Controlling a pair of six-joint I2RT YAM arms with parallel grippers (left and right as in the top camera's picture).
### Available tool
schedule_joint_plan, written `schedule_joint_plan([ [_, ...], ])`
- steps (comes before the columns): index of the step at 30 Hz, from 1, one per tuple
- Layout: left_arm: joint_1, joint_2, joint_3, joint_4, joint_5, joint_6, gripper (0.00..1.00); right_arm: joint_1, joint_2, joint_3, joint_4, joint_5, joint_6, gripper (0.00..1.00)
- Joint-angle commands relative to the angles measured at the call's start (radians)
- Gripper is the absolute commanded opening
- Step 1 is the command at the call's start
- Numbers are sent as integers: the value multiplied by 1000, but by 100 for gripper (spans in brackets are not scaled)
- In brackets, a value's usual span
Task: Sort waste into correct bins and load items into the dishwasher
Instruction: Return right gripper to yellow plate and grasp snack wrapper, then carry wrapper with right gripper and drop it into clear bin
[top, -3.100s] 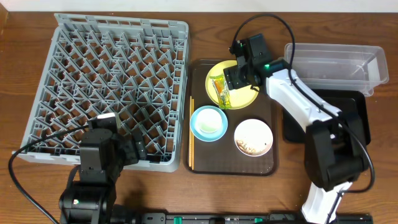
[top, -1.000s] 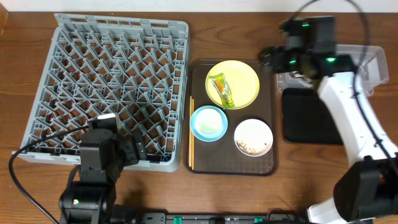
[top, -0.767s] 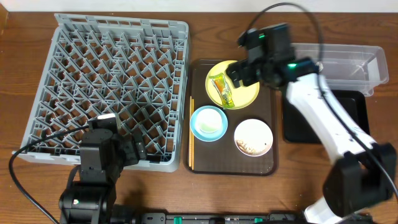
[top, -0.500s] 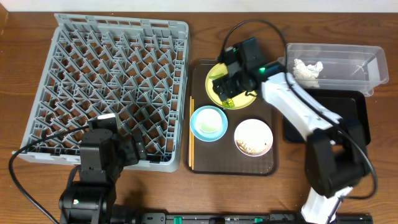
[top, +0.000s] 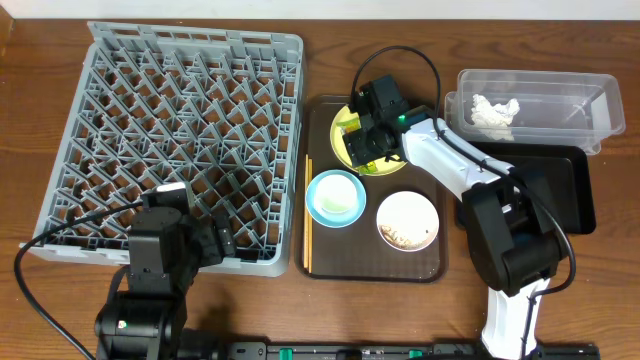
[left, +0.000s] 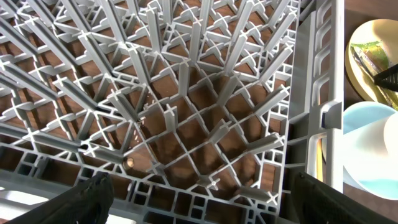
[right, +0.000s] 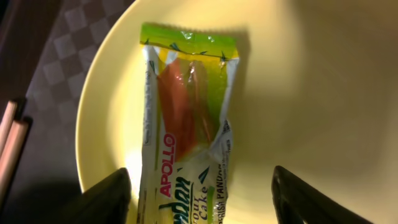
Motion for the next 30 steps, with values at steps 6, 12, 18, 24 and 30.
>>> schedule_joint_plan([
  [6, 4, -1, 27, 0, -5, 14, 91, 4, 32, -2, -6, 27, 57, 31],
  [12, 4, -1, 27, -4, -5, 14, 91, 2, -9, 2, -23, 28, 56, 1],
  [18, 4, -1, 27, -4, -5, 14, 91, -32, -131, 6, -30, 44, 64, 1],
  [24, 4, -1, 27, -5, -5, 14, 91, -127, -285, 6, -50, 248, 296, 1],
  [30, 4, -1, 27, -4, -5, 14, 91, -277, -322, 5, -127, 357, 694, 1],
])
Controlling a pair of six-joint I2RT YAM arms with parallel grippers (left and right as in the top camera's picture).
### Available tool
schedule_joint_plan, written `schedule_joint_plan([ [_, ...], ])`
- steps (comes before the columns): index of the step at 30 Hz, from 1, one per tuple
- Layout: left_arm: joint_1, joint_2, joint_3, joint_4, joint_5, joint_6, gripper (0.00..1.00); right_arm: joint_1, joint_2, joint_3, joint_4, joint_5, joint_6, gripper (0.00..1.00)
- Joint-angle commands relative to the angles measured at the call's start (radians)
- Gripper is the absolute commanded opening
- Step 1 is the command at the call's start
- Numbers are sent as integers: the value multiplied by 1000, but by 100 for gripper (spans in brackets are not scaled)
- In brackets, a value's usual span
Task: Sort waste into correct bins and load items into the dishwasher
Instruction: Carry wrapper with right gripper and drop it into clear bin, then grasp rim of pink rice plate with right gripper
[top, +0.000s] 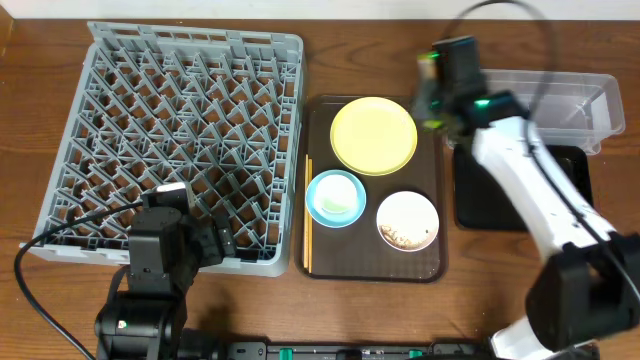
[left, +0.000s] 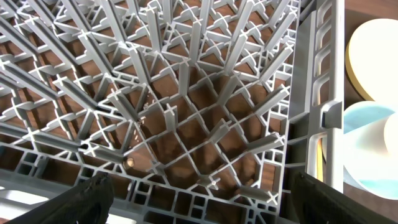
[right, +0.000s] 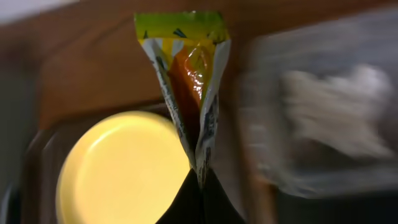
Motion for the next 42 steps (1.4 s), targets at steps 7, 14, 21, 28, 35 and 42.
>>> schedule_joint_plan([
  [7, 4, -1, 27, -5, -5, 14, 92, -177, 29, -10, -27, 90, 441, 1],
  [14, 4, -1, 27, -7, -5, 14, 91, -217, 29, -10, 18, 60, 398, 48],
  [21, 4, -1, 27, -6, -5, 14, 91, -216, -23, -10, 40, -97, -2, 62],
  [28, 4, -1, 27, -6, -5, 14, 91, -185, -143, -10, -205, -458, -373, 55],
  [35, 4, -1, 27, -6, -5, 14, 91, -44, -165, -26, -468, -477, -513, 54],
  [42, 4, -1, 27, -6, -5, 14, 91, 159, -164, -167, -426, -469, -536, 51],
])
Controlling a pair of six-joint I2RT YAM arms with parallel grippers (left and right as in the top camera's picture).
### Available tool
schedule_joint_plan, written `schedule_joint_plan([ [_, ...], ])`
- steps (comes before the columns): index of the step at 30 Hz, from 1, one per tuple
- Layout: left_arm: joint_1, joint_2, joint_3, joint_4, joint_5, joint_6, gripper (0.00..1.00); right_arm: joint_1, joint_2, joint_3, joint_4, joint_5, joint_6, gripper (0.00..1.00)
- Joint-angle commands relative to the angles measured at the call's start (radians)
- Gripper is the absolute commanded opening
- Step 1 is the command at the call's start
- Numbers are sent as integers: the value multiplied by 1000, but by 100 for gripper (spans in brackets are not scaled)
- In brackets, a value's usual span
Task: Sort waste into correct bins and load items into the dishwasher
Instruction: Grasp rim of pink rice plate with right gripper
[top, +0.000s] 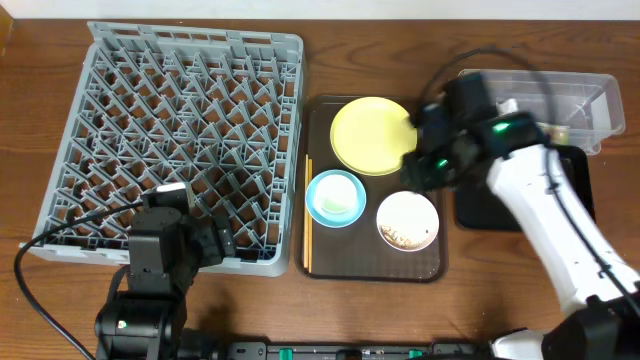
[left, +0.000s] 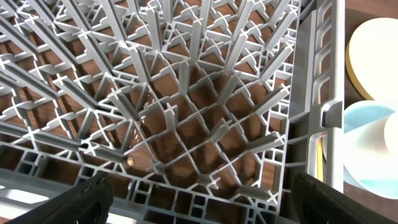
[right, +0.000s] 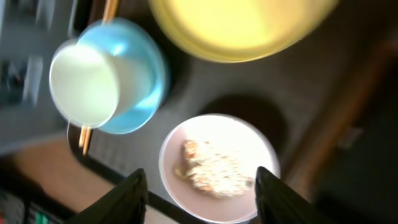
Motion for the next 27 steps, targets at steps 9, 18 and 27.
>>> schedule_joint_plan([
  [9, 4, -1, 26, -4, -5, 14, 91, 246, 1, -300, 245, 149, 69, 45],
  [18, 4, -1, 26, -4, -5, 14, 91, 310, 2, -453, 423, 197, 174, 31],
  [27, 4, -1, 26, -4, -5, 14, 91, 311, 2, -519, 499, 220, 200, 16],
])
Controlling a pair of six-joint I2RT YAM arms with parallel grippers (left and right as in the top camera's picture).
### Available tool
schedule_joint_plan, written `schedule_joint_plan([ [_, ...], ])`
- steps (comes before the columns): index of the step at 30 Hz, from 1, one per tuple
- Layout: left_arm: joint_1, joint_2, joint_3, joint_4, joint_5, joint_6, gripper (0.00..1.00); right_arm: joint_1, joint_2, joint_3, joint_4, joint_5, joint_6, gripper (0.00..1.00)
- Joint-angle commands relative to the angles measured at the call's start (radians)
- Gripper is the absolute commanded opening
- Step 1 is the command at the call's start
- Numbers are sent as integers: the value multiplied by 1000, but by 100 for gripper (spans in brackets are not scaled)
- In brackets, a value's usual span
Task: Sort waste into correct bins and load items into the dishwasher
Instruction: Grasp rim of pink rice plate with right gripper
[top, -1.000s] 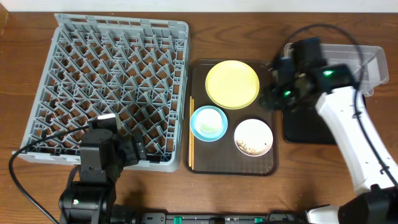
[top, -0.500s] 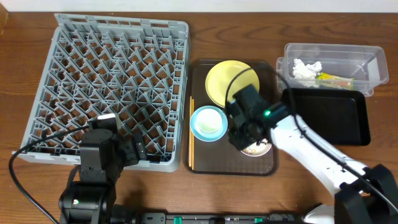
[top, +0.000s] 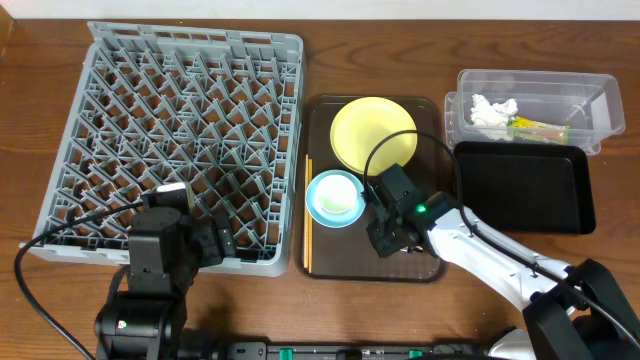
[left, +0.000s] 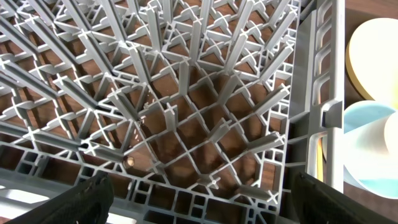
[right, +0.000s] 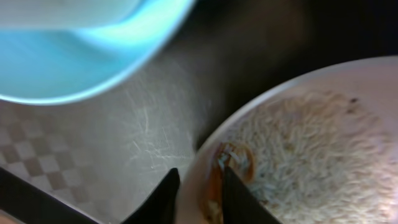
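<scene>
A pink plate (right: 298, 143) with rice and food scraps sits on the brown tray (top: 330, 265); in the overhead view my right arm covers it. My right gripper (right: 199, 196) (top: 385, 238) is low at the plate's near-left edge, fingers shut on its rim. A bare yellow plate (top: 373, 135) and a blue cup on a saucer (top: 335, 197) share the tray. The green snack wrapper (top: 537, 126) lies in the clear bin (top: 600, 92) beside a white tissue (top: 490, 108). My left gripper (left: 196, 199) hangs open over the grey dish rack (top: 180, 140), near its front right corner.
Chopsticks (top: 307, 220) lie along the tray's left edge, next to the rack wall. A black bin (top: 525, 190) sits right of the tray, in front of the clear bin.
My right gripper was open and high over the tray. It has come down to the pink plate's left edge, and its fingers have narrowed onto the rim. Left arm unchanged.
First my right gripper stood open over the wrapper on the yellow plate. Then it held the wrapper up near the clear bin. Later it was open above the tray with the wrapper gone from it. Now the wrapper lies in the clear bin and the gripper grips the pink plate.
</scene>
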Motion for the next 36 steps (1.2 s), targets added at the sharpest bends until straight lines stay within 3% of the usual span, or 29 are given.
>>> schedule_joint_plan([
  [1, 4, -1, 26, -4, -5, 14, 92, 9, 1, -13, 9, 24, 27, 14],
  [6, 4, -1, 26, -4, -5, 14, 91, 8, 0, -10, 20, 24, 44, 1],
  [17, 4, -1, 26, -4, -5, 14, 91, -17, -63, 140, -61, 23, 57, 1],
  [26, 4, -1, 26, -4, -5, 14, 92, -11, -29, 106, -114, 17, 57, 2],
  [29, 4, -1, 26, -4, -5, 14, 91, -1, -14, 73, -91, 16, 57, 8],
  [33, 4, -1, 26, -4, -5, 14, 91, 2, -8, 53, -76, 17, 57, 28],
  [36, 4, -1, 26, -4, -5, 14, 92, 2, -8, 53, -68, 17, 57, 31],
])
